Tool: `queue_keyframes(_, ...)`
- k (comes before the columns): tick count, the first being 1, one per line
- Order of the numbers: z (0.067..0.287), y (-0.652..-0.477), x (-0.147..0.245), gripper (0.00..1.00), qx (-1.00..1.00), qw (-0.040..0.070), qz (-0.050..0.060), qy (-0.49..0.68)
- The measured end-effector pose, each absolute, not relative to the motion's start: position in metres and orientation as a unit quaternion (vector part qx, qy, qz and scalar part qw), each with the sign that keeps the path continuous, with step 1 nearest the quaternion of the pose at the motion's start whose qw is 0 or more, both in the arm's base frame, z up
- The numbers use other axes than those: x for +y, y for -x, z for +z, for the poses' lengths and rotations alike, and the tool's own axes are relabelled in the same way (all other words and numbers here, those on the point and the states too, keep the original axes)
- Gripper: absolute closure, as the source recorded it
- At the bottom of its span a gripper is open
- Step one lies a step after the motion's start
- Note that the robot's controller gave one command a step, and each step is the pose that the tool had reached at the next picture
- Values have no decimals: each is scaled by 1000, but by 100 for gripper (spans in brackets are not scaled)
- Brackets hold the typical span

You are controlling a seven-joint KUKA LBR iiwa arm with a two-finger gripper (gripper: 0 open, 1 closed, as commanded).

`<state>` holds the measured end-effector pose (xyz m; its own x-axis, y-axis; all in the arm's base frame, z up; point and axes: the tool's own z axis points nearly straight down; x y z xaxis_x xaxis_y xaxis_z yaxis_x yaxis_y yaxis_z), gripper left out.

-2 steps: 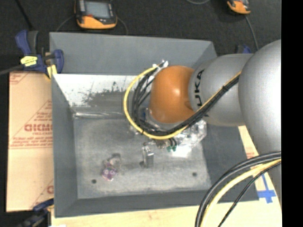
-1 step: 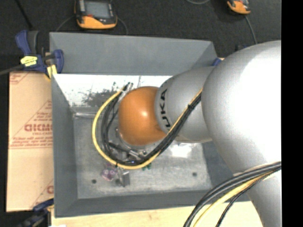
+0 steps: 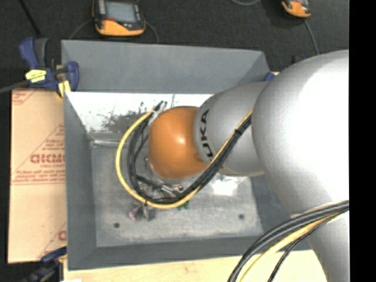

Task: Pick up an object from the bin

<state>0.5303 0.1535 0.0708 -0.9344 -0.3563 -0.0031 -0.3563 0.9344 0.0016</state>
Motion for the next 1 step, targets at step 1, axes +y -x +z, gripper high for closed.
queue_keyframes(1,233,-528,164,100,982,6,0,191)
